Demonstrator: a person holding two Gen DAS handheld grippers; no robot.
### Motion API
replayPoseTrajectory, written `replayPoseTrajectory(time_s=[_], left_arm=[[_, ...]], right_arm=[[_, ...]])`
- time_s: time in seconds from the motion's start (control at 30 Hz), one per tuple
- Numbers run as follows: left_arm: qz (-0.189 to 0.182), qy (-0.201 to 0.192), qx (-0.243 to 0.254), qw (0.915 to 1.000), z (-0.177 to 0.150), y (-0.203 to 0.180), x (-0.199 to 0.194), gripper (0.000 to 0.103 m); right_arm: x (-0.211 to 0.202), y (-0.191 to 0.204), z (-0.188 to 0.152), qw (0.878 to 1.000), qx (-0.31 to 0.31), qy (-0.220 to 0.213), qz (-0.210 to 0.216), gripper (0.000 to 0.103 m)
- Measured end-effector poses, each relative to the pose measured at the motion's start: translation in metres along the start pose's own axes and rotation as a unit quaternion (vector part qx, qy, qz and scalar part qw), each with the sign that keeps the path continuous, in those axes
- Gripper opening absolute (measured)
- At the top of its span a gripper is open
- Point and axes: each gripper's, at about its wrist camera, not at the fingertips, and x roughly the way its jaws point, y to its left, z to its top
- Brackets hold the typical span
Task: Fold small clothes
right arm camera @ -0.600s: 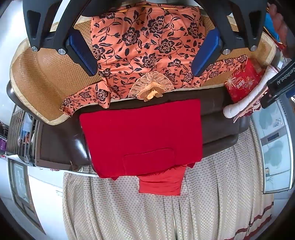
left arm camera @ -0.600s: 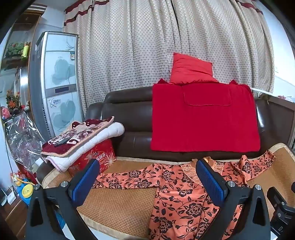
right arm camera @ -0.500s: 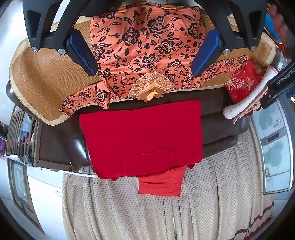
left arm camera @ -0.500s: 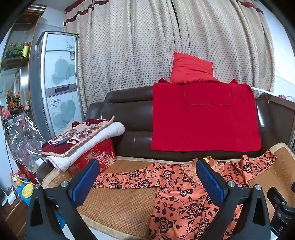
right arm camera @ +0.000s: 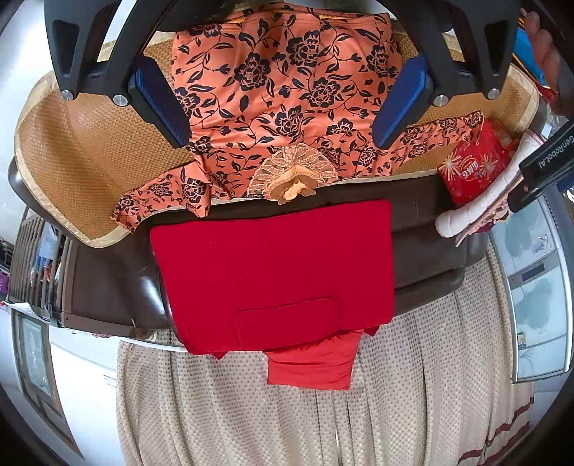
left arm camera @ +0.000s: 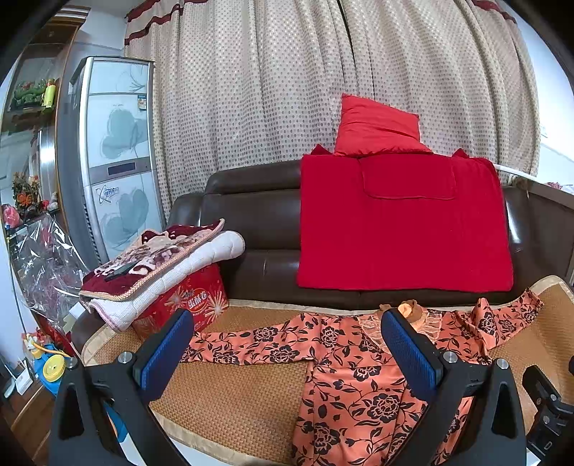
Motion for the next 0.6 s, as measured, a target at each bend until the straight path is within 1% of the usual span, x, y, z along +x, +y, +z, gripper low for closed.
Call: replayPoseTrajectory(time_s=[0.33,0.43,0.53,0.6], left_arm=[[0.0,0.014,0.005,0.9999,-0.003,-0.006,0.013,0.103],[-0.001,0.011,0.003,0.9999,-0.003,-0.007,0.017,0.103],[0.002,0.025,0.012,0.9996,-0.002,-0.01,0.022,0.103],[0.002,0.02,0.011,0.9997,-0.002,-0.011,0.025,0.103]], right_arm=[[0.009,-0.002,0.003,1.0,0.002,0.004,-0.003,0.103],[0.013,-0.004,0.004,1.0,0.005,0.005,-0.003,0.103],[0.016,-0.004,0.006,1.0,0.006,0.005,-0.005,0.103],[0.02,-0.005,0.008,1.0,0.007,0.006,-0.005,0.103]])
